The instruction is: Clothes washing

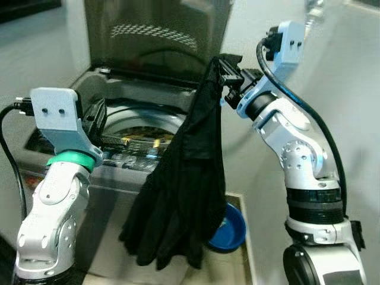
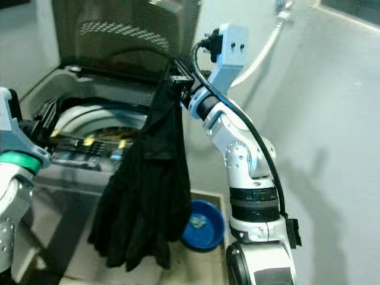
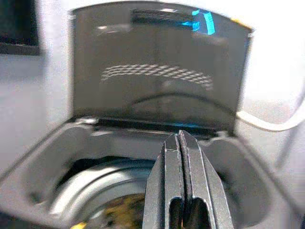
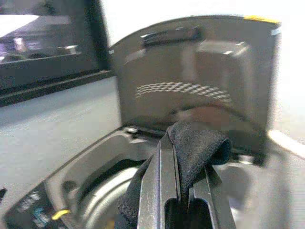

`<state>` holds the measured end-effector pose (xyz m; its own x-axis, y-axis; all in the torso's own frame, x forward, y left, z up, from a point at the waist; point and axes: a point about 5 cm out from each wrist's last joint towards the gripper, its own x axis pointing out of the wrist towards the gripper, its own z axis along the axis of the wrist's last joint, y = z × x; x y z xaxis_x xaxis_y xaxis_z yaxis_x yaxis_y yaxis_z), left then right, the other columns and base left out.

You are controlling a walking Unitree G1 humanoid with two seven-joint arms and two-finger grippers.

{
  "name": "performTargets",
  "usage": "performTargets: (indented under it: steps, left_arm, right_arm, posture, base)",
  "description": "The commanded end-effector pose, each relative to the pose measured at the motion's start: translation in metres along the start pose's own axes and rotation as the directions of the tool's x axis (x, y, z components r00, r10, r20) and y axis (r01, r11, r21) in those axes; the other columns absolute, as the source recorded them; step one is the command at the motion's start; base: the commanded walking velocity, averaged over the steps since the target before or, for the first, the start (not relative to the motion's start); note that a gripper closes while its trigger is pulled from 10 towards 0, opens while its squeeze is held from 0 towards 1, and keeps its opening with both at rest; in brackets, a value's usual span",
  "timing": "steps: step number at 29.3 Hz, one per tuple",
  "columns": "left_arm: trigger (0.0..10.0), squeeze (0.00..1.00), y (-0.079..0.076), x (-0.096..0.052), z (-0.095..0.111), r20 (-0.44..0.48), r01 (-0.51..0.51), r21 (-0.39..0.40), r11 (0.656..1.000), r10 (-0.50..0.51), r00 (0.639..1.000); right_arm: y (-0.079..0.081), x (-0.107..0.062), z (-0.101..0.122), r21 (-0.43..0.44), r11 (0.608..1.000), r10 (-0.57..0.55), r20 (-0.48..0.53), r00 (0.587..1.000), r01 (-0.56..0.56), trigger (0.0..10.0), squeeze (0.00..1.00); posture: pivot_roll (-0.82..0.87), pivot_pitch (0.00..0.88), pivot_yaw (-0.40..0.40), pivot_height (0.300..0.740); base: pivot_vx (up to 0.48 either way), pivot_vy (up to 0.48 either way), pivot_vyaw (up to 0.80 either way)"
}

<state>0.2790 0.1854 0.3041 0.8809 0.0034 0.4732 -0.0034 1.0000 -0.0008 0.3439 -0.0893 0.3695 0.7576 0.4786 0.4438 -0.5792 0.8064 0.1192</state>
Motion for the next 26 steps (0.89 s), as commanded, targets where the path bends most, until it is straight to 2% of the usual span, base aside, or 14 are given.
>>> performTargets:
  steps: [1,14,18,26]
  left_arm:
    - [10.0,0.0,-0.0023,-0.0015,0.0008,-0.008,0.011,0.001,1.0,-0.011,1.0]
    - [10.0,0.0,-0.0021,-0.0025,0.0014,-0.018,0.006,0.011,1.0,-0.006,1.0]
    - [10.0,0.0,-0.0004,-0.0031,0.0033,-0.015,-0.002,0.003,1.0,0.002,1.0]
    - [10.0,0.0,0.0,-0.0048,0.0051,-0.012,0.001,-0.003,1.0,-0.001,1.0]
  right_arm:
    - [-0.0015,-0.0005,0.0064,0.004,1.0,-0.006,0.032,0.999,0.006,10.0,0.0]
    - [-0.0036,0.0,0.0049,0.01,1.0,-0.019,0.039,0.999,0.018,10.0,0.0]
    - [-0.0024,-0.001,0.0013,0.014,1.0,-0.019,0.038,0.999,0.018,10.0,0.0]
    - [0.0016,-0.0014,-0.0031,0.031,1.0,-0.004,0.037,0.999,0.003,10.0,0.0]
  posture:
    - [0.07,0.021,-0.077,0.74]
    - [0.07,0.024,-0.08,0.74]
    - [0.08,0.024,-0.081,0.74]
    - [0.08,0.022,-0.085,0.74]
  base:
    - [0.0,0.0,-0.8]
    - [0.0,0.0,-0.8]
    - [0.0,0.0,0.0]
    - [0.0,0.349,0.0]
